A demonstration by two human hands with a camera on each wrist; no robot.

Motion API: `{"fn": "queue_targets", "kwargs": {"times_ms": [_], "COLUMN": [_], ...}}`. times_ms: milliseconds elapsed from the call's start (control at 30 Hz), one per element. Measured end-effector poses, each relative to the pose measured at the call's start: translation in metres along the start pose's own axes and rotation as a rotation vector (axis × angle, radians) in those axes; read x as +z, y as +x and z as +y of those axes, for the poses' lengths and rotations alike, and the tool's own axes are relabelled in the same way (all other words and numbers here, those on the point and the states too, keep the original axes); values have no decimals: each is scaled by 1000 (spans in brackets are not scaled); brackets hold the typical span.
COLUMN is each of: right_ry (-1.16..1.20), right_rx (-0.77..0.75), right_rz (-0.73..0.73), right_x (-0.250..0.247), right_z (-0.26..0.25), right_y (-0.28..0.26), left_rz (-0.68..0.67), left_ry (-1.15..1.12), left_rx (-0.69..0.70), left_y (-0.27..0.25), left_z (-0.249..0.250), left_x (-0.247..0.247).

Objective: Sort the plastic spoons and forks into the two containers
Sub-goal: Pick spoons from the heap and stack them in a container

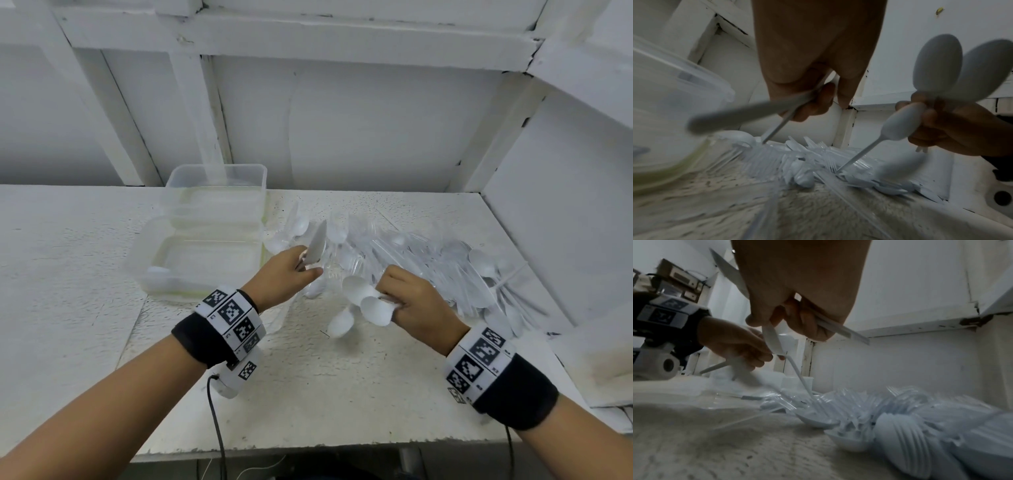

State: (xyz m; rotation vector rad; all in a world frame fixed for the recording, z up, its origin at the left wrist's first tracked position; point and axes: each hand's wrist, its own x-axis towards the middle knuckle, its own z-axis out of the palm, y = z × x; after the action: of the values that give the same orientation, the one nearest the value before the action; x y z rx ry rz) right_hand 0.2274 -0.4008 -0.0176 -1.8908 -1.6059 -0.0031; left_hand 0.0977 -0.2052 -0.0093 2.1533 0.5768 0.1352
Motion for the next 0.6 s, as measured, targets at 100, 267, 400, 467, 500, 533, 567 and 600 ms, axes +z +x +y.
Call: {"fn": "queue_targets", "kwargs": {"times_ms": [100, 267, 400, 467, 500, 533, 567, 600], "right_ry": [135, 451, 714, 821, 843, 857, 879, 896], "right_rx": [92, 528, 575, 585, 595, 603, 612, 624], "right_rz": [134, 474, 575, 536, 512, 487, 456, 421], "right_x": [-6, -29, -46, -47, -46, -44, -42, -39], "right_z": [-8, -25, -26, -27, -27, -27, -28, -28], "right_y": [4, 12, 17, 17, 17, 17, 16, 16], "left_rz": [-8, -128, -451, -590, -631, -653, -656, -651], "left_ry": [29, 80, 314, 540, 658, 757, 820, 850], "left_rx": [-12, 111, 289, 310, 287, 265, 262, 268], "left_y": [0, -12, -26, -30, -32, -33, -34, -34], "left_z": [2, 8, 11, 12, 12, 13, 13, 14], "left_x": [6, 11, 22, 32, 37, 41, 44, 46]}}
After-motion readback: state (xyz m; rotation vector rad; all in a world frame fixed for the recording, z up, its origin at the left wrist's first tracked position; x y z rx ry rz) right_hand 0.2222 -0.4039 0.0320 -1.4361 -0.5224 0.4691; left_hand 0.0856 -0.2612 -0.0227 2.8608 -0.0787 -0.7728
